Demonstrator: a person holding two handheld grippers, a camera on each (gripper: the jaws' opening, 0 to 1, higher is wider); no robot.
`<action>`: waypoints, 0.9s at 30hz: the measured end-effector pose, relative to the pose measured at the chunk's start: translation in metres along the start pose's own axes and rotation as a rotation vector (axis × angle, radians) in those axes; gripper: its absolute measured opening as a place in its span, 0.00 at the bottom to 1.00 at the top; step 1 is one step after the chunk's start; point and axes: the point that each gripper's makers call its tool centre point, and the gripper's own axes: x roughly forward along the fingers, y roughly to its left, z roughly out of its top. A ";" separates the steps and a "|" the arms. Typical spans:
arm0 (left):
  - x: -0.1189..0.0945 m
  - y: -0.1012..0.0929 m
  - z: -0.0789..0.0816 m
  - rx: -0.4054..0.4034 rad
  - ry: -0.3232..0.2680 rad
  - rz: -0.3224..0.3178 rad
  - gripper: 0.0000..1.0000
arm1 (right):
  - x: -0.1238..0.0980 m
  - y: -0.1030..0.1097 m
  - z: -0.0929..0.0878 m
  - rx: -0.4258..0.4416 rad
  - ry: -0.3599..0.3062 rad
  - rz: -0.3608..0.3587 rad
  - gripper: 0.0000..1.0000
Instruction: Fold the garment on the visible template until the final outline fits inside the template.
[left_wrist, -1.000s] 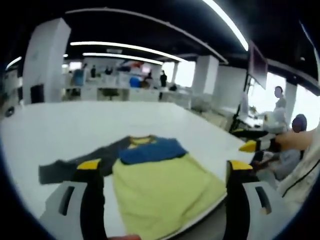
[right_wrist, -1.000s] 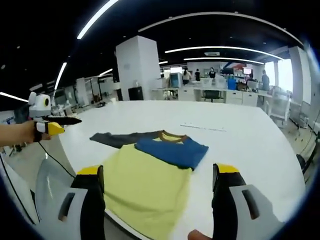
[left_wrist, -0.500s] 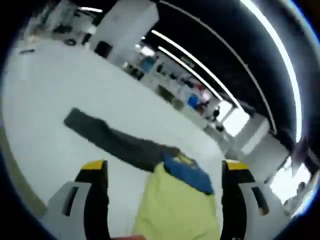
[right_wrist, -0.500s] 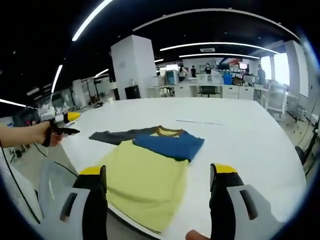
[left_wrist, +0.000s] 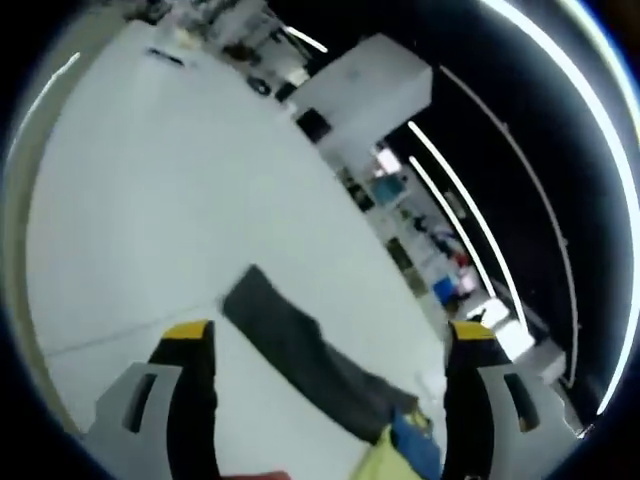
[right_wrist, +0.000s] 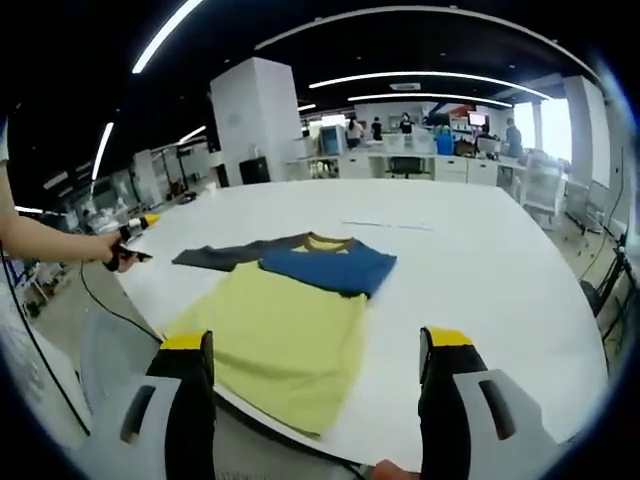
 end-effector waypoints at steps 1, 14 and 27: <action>0.003 -0.002 -0.001 -0.026 -0.003 -0.011 0.91 | -0.001 0.001 -0.001 -0.001 0.006 0.000 0.84; 0.030 0.032 0.006 -0.274 -0.044 -0.002 0.93 | -0.001 0.003 0.008 -0.003 -0.034 -0.029 0.81; 0.055 0.038 -0.006 -0.339 -0.014 0.003 0.84 | 0.001 0.007 0.009 -0.020 -0.029 -0.030 0.79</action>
